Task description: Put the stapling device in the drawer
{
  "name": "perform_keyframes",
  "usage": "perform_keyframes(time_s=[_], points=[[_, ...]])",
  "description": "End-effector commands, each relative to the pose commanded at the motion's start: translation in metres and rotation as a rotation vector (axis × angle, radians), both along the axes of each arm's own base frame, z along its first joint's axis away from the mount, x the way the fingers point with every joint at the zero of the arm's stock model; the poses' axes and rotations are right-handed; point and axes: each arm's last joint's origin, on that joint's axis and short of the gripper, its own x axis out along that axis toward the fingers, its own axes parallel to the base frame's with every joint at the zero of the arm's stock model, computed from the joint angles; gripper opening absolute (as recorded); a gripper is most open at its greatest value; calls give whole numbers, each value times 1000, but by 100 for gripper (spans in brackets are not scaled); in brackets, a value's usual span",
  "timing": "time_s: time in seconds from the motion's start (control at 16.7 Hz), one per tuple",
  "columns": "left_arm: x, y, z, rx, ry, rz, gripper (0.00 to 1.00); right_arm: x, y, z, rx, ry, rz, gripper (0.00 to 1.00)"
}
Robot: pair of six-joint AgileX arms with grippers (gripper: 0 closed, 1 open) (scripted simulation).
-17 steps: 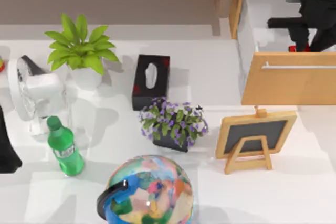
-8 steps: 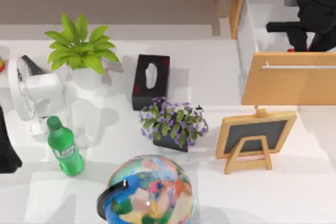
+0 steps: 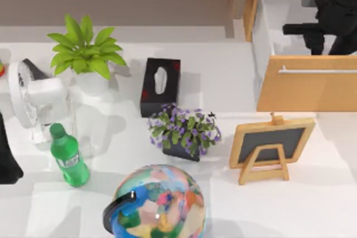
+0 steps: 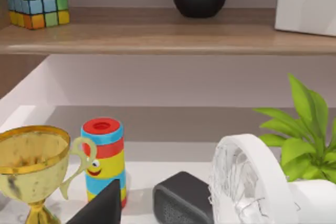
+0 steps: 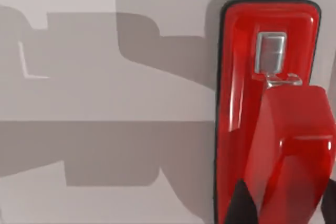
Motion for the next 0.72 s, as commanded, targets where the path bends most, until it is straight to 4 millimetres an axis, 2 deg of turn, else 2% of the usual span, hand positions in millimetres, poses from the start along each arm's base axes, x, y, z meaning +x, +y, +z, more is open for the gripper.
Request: perform_keyframes(time_s=[0.36, 0.72], points=[[0, 0, 0, 0, 0, 0, 100, 0, 0, 0, 0, 0, 0, 98], [0, 0, 0, 0, 0, 0, 100, 0, 0, 0, 0, 0, 0, 100]])
